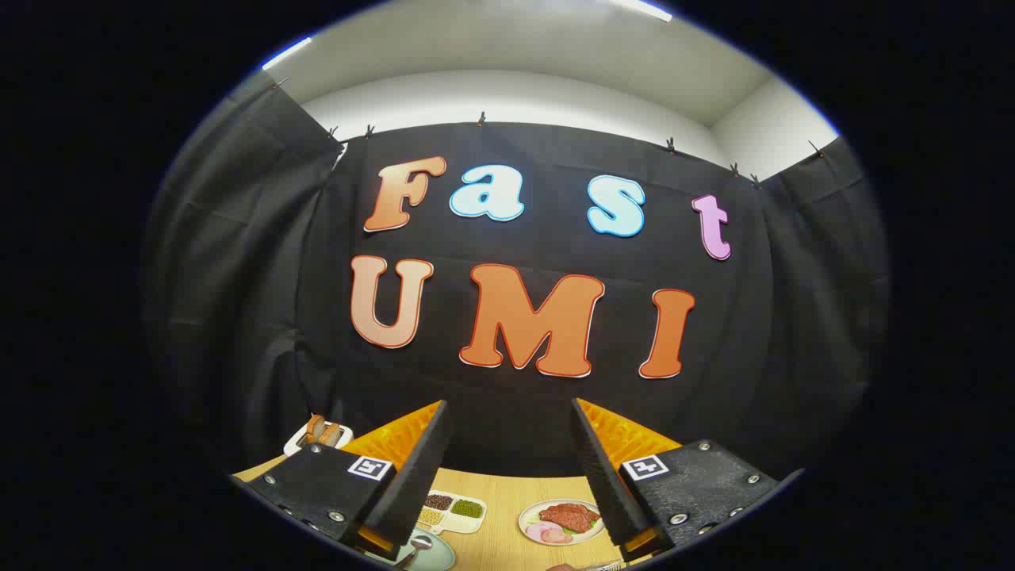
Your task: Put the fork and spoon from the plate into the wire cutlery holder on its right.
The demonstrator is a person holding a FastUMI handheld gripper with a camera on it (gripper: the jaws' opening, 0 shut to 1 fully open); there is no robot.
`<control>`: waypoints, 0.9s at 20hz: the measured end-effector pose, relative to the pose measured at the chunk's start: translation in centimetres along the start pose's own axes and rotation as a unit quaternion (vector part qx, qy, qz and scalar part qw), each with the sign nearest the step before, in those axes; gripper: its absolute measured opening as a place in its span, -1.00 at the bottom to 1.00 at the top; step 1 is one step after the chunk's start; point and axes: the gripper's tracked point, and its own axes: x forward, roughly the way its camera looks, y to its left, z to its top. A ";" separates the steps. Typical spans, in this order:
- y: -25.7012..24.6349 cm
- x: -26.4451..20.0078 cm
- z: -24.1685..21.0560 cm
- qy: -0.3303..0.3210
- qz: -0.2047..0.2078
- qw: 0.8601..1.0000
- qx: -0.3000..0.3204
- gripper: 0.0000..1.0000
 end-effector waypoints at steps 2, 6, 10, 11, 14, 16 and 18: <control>0.4 0.2 -0.4 0.002 0.012 1.000 0.004 0.80; 1.0 0.6 -2.4 0.032 0.030 0.999 0.009 0.90; 0.8 0.9 -1.8 0.025 0.030 0.999 0.013 0.94; 1.0 0.9 -1.7 0.025 0.034 0.999 0.019 0.94; 1.2 1.1 -1.8 0.032 0.035 0.999 0.024 0.94; 1.3 1.4 -2.6 0.042 0.033 0.998 0.014 0.94; 2.0 1.6 -4.7 0.076 0.041 0.996 0.006 0.94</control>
